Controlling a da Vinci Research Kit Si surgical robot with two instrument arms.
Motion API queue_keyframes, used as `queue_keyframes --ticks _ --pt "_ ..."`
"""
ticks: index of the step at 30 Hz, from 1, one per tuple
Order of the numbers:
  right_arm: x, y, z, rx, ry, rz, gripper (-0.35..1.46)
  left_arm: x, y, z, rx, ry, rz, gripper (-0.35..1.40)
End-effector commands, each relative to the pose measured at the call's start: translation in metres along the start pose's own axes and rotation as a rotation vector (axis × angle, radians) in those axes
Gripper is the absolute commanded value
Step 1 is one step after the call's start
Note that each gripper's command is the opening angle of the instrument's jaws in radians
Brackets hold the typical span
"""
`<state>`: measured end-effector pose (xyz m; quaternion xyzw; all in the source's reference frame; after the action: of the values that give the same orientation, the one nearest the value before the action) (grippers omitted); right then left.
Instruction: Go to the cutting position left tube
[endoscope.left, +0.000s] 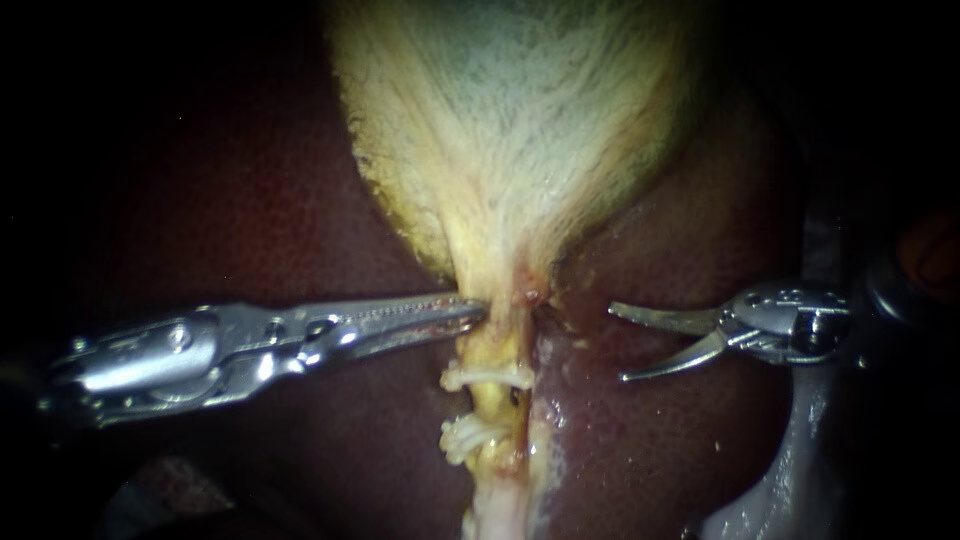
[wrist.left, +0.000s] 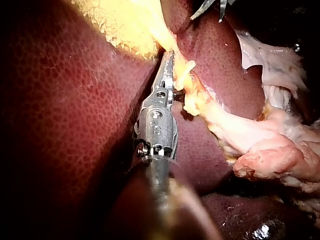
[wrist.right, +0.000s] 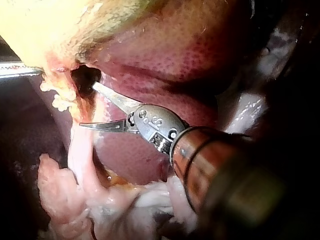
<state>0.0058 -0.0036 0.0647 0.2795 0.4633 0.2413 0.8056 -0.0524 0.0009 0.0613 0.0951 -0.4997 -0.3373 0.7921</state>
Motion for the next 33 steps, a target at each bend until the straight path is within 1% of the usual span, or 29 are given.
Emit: queue_keyframes --ticks 1,5,7,10,13,16,19,24,28,33 --pt "-0.0001 -0.0003 0.0002 0.002 0.001 -0.001 1.21 -0.0001 0.0000 -0.0001 0.001 0.000 0.000 -0.10" --pt "-0.0003 -0.0014 0.0014 0.040 -0.005 -0.005 1.23 -0.0007 0.0005 -0.0010 0.012 0.001 -0.004 -0.10" --pt "-0.0005 -0.0022 0.0026 0.061 -0.008 -0.010 1.23 -0.0013 0.0011 -0.0018 0.005 0.002 -0.007 -0.10" --pt "-0.0009 -0.0032 0.0051 0.088 -0.012 -0.026 1.23 -0.0019 0.0020 -0.0028 -0.007 0.003 -0.013 -0.10" --pt "-0.0016 -0.0040 0.0077 0.115 -0.017 -0.009 1.23 -0.0020 0.0025 -0.0035 -0.015 0.003 -0.015 -0.10" --pt "-0.0027 -0.0043 0.0100 0.134 -0.020 0.005 1.23 -0.0020 0.0027 -0.0038 -0.016 0.003 -0.016 -0.10" --pt "-0.0037 -0.0043 0.0121 0.151 -0.030 0.023 1.23 -0.0021 0.0026 -0.0040 -0.016 0.003 -0.016 -0.10" --pt "-0.0050 -0.0042 0.0144 0.162 -0.057 0.021 1.23 -0.0025 0.0024 -0.0043 -0.016 0.007 -0.018 -0.10" --pt "-0.0054 -0.0036 0.0147 0.155 -0.071 0.019 1.21 -0.0028 0.0018 -0.0048 -0.017 0.004 -0.019 -0.10" --pt "-0.0058 -0.0025 0.0144 0.145 -0.090 0.017 1.20 -0.0034 0.0004 -0.0058 -0.020 -0.002 -0.020 -0.10"
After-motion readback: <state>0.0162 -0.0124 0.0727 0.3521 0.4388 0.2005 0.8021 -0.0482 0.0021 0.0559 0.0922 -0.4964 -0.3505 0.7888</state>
